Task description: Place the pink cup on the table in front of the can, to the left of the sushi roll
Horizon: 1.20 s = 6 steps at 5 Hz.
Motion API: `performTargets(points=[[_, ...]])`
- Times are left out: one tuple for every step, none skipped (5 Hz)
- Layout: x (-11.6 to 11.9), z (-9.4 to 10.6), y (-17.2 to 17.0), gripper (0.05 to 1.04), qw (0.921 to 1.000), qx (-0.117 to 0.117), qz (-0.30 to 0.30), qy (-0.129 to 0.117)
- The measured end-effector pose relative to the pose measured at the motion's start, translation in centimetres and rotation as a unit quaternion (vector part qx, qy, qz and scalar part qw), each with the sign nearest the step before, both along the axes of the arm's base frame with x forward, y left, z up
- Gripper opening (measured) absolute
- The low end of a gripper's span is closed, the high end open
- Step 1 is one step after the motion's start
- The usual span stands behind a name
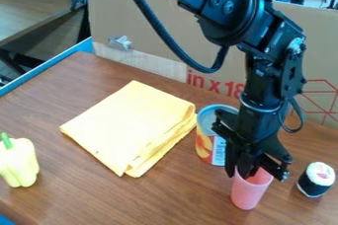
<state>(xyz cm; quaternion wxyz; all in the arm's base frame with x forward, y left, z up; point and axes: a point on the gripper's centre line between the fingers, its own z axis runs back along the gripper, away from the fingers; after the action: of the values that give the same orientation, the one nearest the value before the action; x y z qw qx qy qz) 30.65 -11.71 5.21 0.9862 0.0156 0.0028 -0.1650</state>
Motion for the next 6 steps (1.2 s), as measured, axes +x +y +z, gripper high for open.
performTargets(points=[[0.0,0.0,0.0,0.139,0.9999,0.001,0.011,-0.001],[-0.5,0.0,0.2,0.351,0.9997,0.005,0.015,0.017],[-0.5,0.6,0.2,0.645,0.9998,0.005,0.011,0.017],[-0.5,2.8,0.2,0.934,0.9998,-0.006,0.018,-0.005],[-2.3,4.8,0.9,1.009,0.9998,-0.008,0.016,-0.008],[-6.9,7.5,2.9,1.004,0.9999,0.003,0.016,0.006]])
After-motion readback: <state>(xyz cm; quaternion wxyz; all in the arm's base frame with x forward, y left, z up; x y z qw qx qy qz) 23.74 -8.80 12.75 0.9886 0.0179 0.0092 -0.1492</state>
